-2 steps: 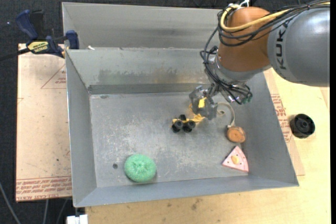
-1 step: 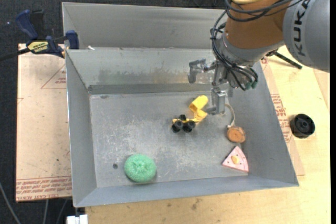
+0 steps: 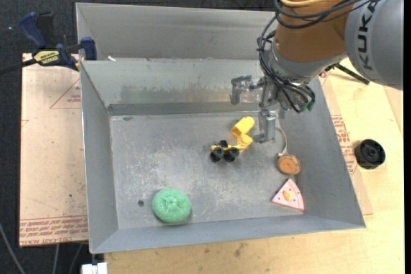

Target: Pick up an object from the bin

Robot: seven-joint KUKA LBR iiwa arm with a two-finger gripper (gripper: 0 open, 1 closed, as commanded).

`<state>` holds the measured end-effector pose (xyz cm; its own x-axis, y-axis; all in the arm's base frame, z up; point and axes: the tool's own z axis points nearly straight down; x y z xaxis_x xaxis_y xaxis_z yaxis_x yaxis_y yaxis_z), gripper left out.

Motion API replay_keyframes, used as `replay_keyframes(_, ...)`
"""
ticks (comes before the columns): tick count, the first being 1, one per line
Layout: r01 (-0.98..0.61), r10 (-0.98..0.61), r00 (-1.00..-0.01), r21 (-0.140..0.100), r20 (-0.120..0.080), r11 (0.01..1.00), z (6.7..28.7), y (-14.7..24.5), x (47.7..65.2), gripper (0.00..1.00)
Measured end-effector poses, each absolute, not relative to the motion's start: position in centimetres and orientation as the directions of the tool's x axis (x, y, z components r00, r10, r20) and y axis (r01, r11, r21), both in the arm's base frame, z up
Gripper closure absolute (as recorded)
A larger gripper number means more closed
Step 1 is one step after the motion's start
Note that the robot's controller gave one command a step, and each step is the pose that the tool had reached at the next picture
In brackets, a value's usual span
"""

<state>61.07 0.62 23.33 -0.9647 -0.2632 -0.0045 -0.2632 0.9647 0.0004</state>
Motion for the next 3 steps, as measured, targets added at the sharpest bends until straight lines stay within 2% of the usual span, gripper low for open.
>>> replay_keyframes(1, -0.319, -0.319, -0.948, -0.001, -0.006, 0.948, 20.7, -0.1, 60.3, 0.00)
replay_keyframes(2, -0.333, -0.333, -0.943, -0.001, -0.006, 0.943, 16.0, -1.0, 60.8, 0.00)
replay_keyframes(3, -0.356, -0.356, -0.934, 0.002, 0.001, 0.934, 13.3, 0.3, 60.2, 0.00)
